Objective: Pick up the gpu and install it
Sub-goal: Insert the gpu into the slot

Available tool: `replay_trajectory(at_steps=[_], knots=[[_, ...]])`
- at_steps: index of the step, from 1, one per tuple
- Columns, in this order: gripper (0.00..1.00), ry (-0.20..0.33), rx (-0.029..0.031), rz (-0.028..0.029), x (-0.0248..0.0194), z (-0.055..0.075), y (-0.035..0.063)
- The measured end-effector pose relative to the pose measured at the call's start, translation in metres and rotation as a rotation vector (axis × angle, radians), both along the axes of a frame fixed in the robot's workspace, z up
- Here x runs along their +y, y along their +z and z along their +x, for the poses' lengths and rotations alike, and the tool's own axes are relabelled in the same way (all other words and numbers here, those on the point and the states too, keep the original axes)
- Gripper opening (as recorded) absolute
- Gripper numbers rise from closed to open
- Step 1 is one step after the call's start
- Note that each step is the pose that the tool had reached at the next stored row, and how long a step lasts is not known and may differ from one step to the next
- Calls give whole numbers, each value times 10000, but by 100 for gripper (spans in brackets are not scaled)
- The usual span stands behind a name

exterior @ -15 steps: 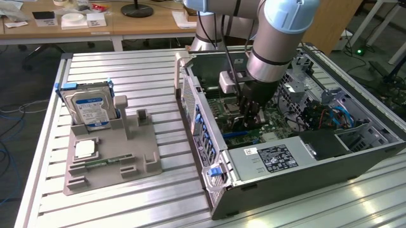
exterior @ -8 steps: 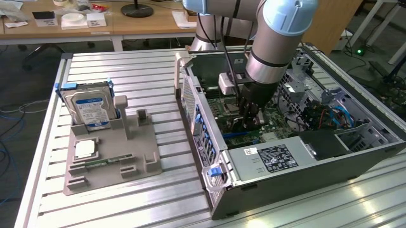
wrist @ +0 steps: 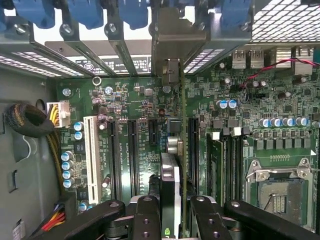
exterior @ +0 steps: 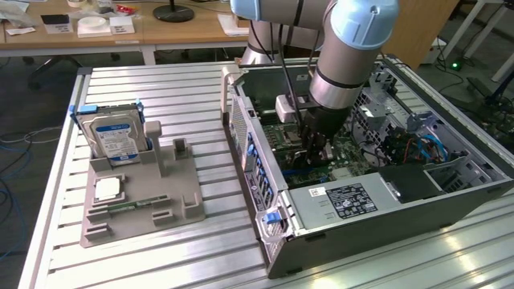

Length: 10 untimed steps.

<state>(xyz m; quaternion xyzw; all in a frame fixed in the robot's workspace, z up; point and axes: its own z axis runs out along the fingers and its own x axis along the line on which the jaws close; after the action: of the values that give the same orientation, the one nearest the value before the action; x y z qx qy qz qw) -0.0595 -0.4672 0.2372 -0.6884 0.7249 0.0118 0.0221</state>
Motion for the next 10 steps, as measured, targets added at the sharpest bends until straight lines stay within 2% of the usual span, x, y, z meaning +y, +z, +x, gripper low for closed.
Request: replay_trajectory(at_steps=[5, 10], knots=[[28, -1, 2, -3, 0, -1, -46], [28, -2, 2, 2, 0, -1, -48]])
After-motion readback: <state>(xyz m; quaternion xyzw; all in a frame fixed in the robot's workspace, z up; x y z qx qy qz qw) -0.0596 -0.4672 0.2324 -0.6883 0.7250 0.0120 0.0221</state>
